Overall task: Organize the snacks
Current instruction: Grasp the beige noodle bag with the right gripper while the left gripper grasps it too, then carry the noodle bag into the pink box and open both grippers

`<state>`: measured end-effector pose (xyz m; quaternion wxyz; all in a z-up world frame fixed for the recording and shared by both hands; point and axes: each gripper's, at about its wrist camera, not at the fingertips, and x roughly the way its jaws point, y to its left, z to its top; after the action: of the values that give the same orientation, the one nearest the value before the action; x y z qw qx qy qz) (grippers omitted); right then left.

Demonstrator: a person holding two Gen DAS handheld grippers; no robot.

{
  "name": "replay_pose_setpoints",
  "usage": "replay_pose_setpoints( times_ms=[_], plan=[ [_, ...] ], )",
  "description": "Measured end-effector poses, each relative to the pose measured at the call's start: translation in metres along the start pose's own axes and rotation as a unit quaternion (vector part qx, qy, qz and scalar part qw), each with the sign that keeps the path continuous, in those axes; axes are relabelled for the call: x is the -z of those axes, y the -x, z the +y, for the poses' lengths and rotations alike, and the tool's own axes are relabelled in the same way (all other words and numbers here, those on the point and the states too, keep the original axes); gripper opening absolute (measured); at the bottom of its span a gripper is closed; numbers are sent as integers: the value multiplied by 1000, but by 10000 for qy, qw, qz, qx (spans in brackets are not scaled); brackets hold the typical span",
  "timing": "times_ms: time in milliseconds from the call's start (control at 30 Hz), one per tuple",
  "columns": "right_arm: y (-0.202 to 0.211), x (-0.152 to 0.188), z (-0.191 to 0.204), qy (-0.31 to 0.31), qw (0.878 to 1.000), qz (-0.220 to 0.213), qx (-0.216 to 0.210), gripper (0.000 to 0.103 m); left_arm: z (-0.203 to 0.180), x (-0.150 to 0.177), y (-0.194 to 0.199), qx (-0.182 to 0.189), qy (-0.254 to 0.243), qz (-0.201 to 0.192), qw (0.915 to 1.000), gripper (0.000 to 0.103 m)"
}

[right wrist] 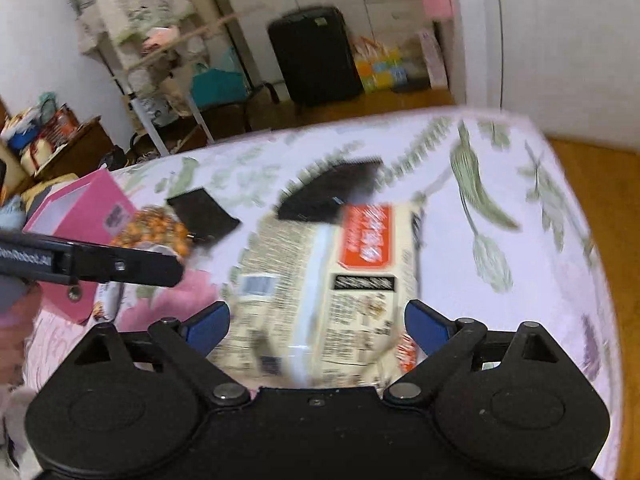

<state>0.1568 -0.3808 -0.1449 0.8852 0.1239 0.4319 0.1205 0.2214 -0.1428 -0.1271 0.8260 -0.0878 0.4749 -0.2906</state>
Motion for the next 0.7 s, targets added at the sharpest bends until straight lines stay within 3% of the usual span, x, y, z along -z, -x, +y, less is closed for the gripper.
replay_pose_setpoints(
  times_ms=[167, 200, 333, 500, 700],
  plan=[
    [-26, 4, -21, -407, 9985, 192, -321, 98, 0, -5, -43, -28, 193, 308, 9993, 56],
    [-28, 5, -22, -497, 9979, 160, -394, 102, 1, -5, -49, 39, 303, 381, 9988, 56],
    [-28, 7, -15, -479, 9973, 113, -539, 103, 6, -5, -57, 381, 630, 508, 9960, 52],
    [-17, 12, 3, -463, 9954, 243, -801, 103, -2, -2, -44, 428, 359, 596, 9967, 52],
    [-2, 37, 50, -88, 9960, 494, -736, 103, -1, 17, -9, 296, 29, 915, 9954, 52]
  ],
)
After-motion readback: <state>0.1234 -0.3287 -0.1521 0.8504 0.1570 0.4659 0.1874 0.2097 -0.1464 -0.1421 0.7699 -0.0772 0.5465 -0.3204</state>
